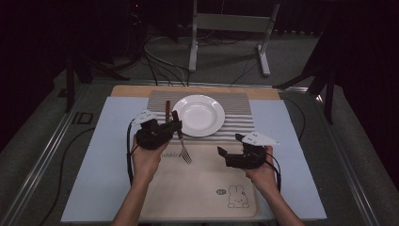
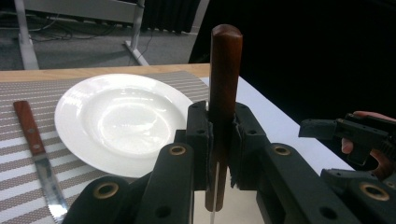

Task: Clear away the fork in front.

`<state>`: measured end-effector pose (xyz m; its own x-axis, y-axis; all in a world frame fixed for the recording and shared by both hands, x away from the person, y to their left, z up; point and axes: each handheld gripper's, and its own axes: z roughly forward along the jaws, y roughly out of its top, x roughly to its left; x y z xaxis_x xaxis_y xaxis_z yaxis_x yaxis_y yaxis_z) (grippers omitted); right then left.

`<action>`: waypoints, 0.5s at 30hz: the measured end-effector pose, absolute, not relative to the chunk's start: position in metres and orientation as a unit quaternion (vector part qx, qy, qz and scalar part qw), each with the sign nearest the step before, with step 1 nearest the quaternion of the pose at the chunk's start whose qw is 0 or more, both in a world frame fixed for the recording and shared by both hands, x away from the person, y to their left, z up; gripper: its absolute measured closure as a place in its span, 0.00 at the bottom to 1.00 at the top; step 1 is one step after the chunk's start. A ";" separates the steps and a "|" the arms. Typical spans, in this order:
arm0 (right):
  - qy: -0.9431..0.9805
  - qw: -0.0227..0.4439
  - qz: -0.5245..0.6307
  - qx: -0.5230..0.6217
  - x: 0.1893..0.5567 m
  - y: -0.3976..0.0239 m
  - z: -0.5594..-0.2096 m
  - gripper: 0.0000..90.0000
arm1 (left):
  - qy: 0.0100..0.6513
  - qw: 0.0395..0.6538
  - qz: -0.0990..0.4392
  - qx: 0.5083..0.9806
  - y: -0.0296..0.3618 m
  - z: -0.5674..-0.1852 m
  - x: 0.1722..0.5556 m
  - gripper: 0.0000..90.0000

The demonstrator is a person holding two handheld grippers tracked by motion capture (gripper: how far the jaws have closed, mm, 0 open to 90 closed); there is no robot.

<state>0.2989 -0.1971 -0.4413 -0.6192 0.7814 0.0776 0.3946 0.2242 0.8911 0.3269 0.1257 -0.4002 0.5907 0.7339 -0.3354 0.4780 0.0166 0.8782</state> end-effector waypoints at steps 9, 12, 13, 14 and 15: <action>0.751 0.206 0.485 0.398 0.298 -0.213 -0.443 0.17 | 0.438 0.563 0.114 0.691 0.144 -0.393 0.324 0.89; 0.748 0.209 0.487 0.401 0.298 -0.217 -0.443 0.17 | 0.439 0.563 0.115 0.691 0.152 -0.392 0.323 0.89; 0.746 0.209 0.487 0.402 0.298 -0.218 -0.443 0.17 | 0.439 0.563 0.112 0.691 0.154 -0.391 0.323 0.89; 0.745 0.212 0.488 0.402 0.298 -0.219 -0.442 0.17 | 0.439 0.564 0.111 0.691 0.157 -0.391 0.323 0.89; 0.744 0.212 0.489 0.403 0.298 -0.219 -0.442 0.17 | 0.439 0.564 0.110 0.691 0.159 -0.391 0.323 0.89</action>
